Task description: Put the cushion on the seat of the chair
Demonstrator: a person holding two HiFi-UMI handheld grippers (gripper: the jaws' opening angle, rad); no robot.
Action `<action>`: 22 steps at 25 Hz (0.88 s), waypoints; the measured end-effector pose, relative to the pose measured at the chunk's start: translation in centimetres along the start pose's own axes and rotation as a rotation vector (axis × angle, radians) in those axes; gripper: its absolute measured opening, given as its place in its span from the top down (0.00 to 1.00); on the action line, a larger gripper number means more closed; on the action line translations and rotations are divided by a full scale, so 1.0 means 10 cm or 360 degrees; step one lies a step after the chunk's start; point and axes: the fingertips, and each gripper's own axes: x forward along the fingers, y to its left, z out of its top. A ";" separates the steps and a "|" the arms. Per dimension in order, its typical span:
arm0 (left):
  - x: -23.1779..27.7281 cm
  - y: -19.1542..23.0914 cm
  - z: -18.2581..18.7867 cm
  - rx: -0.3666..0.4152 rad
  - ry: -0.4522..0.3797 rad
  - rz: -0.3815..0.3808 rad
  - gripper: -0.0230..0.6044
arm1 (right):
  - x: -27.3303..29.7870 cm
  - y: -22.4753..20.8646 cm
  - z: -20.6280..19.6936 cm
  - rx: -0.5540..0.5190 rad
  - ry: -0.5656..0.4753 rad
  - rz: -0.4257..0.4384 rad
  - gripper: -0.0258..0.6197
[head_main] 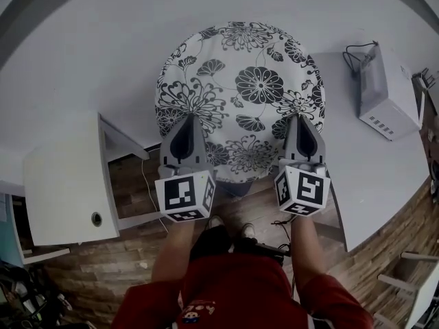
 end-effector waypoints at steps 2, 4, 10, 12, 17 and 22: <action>0.01 0.00 0.01 -0.0011 0.0015 -0.0011 0.92 | -0.01 0.00 0.00 0.0003 0.0020 -0.0015 0.92; 0.02 0.01 0.02 -0.0016 0.0031 -0.0020 0.92 | -0.01 0.01 0.00 0.0006 0.0042 -0.0025 0.92; 0.04 0.04 0.04 -0.0038 0.0094 -0.0046 0.92 | -0.02 0.03 0.06 -0.0005 0.0097 -0.0056 0.92; 0.04 0.04 0.04 -0.0039 0.0116 -0.0052 0.92 | -0.01 0.03 0.06 -0.0005 0.0117 -0.0065 0.92; 0.02 0.02 0.08 -0.0040 0.0166 -0.0030 0.92 | -0.02 0.02 0.10 0.0011 0.0156 -0.0049 0.92; -0.01 -0.02 0.11 -0.0012 0.0189 0.0024 0.92 | -0.01 -0.01 0.11 0.0034 0.0159 -0.0003 0.92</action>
